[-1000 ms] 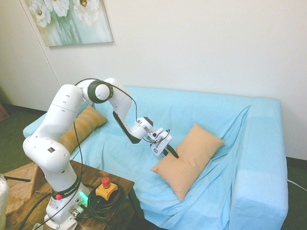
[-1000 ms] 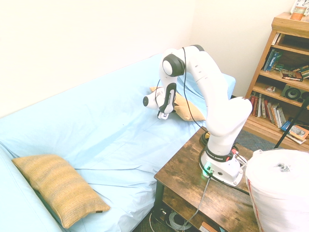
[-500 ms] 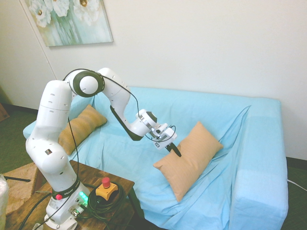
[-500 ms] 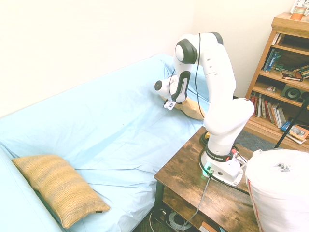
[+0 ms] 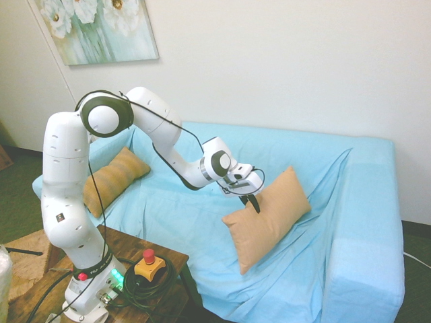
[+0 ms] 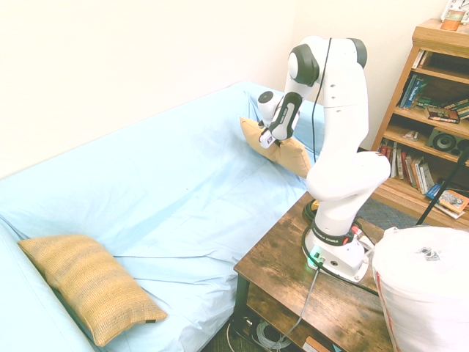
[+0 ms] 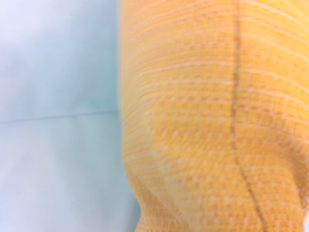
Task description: Move the pillow to side
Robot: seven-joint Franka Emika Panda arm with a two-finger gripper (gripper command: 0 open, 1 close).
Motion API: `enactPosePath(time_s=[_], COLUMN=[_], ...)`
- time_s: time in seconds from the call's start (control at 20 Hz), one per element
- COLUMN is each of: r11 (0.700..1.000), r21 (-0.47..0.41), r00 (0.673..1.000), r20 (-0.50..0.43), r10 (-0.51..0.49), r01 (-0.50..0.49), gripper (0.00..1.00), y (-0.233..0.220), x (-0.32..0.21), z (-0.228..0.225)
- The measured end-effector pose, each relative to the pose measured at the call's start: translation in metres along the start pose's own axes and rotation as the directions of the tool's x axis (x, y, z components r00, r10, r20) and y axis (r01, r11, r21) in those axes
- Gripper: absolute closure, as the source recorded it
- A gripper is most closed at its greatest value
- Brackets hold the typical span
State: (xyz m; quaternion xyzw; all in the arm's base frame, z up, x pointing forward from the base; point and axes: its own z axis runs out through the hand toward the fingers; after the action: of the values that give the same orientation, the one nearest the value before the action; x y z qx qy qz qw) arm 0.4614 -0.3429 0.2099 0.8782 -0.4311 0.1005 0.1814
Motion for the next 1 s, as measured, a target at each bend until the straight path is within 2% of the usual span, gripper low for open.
enactPosePath(time_s=[0.3,0.5,0.8,1.0], r11=[0.994,0.991,0.974,0.964], r21=[0.110,0.118,0.111,0.103], r00=[0.995,0.987,0.958,0.947], r20=[0.098,0.154,0.230,0.241], r10=[0.010,0.045,0.169,0.214], r01=[-0.021,-0.063,-0.198,-0.244], gripper=[1.00,1.00,1.00,1.00], y=[0.052,0.075,0.110,0.125], x=[0.044,0.069,0.104,0.124], z=[0.011,0.034,0.084,0.101])
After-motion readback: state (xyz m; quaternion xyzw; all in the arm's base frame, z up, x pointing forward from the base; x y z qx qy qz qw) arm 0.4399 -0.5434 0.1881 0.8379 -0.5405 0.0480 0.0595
